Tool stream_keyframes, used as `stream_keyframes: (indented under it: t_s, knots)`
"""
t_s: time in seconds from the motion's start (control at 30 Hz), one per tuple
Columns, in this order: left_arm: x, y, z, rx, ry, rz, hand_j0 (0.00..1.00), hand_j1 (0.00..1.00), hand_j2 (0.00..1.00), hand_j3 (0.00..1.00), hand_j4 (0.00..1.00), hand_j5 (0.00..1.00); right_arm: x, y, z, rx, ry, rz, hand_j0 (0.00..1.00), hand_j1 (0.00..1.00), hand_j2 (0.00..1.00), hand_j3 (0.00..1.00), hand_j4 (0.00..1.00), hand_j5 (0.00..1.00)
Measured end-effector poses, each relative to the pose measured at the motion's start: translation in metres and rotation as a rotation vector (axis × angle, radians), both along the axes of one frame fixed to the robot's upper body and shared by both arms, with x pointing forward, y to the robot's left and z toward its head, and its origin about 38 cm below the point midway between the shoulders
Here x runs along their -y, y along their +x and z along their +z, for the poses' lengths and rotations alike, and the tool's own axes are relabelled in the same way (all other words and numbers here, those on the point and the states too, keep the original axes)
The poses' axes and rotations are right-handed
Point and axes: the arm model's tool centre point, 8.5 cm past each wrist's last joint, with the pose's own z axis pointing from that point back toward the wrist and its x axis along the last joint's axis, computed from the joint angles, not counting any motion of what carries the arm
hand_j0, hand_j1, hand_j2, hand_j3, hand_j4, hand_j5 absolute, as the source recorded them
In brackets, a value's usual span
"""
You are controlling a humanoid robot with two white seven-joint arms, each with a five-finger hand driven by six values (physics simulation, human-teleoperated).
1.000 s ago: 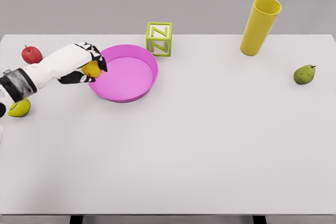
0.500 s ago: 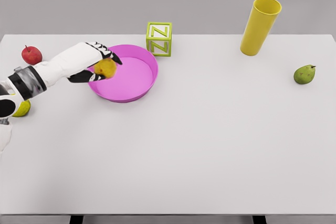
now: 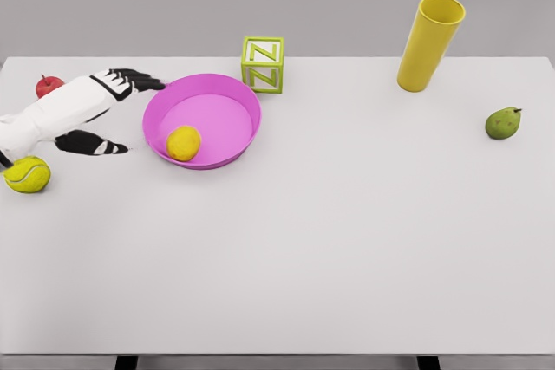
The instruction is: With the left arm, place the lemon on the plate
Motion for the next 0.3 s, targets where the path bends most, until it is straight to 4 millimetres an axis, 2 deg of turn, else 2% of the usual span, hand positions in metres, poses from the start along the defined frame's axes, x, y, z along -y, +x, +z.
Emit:
stream_keyframes:
  t_s: [0.07, 0.13, 0.2, 0.3]
  knots:
    - [-0.019, -0.009, -0.002, -0.022, 0.012, 0.028, 1.00, 1.00, 1.00, 1.00, 1.00, 1.00, 0.000, 0.000, 0.000, 0.000, 0.000, 0.000, 1.00, 1.00, 1.00, 1.00, 1.00, 1.00]
    - [-0.034, -0.011, 0.006, -0.013, 0.024, 0.053, 1.00, 1.00, 1.00, 1.00, 1.00, 1.00, 0.000, 0.000, 0.000, 0.000, 0.000, 0.000, 1.00, 1.00, 1.00, 1.00, 1.00, 1.00]
    - [-0.042, -0.012, 0.014, 0.002, 0.030, 0.068, 1.00, 1.00, 1.00, 1.00, 1.00, 1.00, 0.000, 0.000, 0.000, 0.000, 0.000, 0.000, 1.00, 1.00, 1.00, 1.00, 1.00, 1.00]
    - [-0.047, -0.014, 0.016, 0.005, 0.036, 0.075, 1.00, 1.00, 1.00, 1.00, 1.00, 1.00, 0.000, 0.000, 0.000, 0.000, 0.000, 0.000, 1.00, 1.00, 1.00, 1.00, 1.00, 1.00]
